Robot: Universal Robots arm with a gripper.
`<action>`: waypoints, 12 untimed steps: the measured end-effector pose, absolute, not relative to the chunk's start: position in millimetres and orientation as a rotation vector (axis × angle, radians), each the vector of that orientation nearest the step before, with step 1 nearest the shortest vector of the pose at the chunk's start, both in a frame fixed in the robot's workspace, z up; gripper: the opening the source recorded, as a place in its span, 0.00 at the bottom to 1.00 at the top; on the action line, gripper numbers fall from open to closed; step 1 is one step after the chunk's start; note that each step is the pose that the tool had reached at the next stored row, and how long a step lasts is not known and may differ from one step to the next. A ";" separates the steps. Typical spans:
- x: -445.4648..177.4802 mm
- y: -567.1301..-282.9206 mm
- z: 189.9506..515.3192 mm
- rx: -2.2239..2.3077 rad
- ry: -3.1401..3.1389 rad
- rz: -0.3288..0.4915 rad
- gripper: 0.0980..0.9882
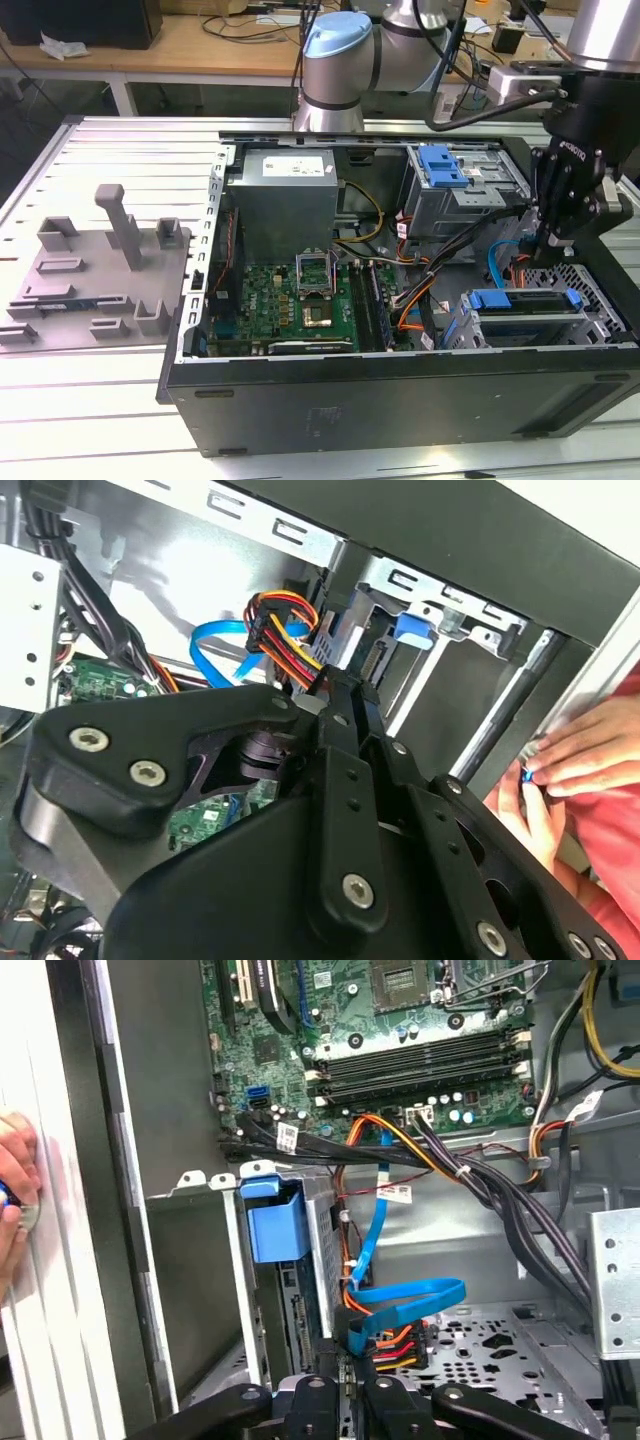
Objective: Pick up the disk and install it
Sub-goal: 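Insert the first disk wire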
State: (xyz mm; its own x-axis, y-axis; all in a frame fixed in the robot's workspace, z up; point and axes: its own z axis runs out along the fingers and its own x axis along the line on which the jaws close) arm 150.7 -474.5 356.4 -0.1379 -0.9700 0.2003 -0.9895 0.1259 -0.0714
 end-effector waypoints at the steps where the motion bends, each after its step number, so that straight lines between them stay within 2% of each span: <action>1: 150.7 -475.6 356.4 1.998 -2.283 0.270 0.07; 12: 155.2 -501.9 356.4 2.041 -2.331 0.160 0.07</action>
State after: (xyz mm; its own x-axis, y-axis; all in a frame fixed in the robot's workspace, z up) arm 155.2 -501.9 356.4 -0.1341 -0.9862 0.0974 -0.9902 0.1296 -0.0512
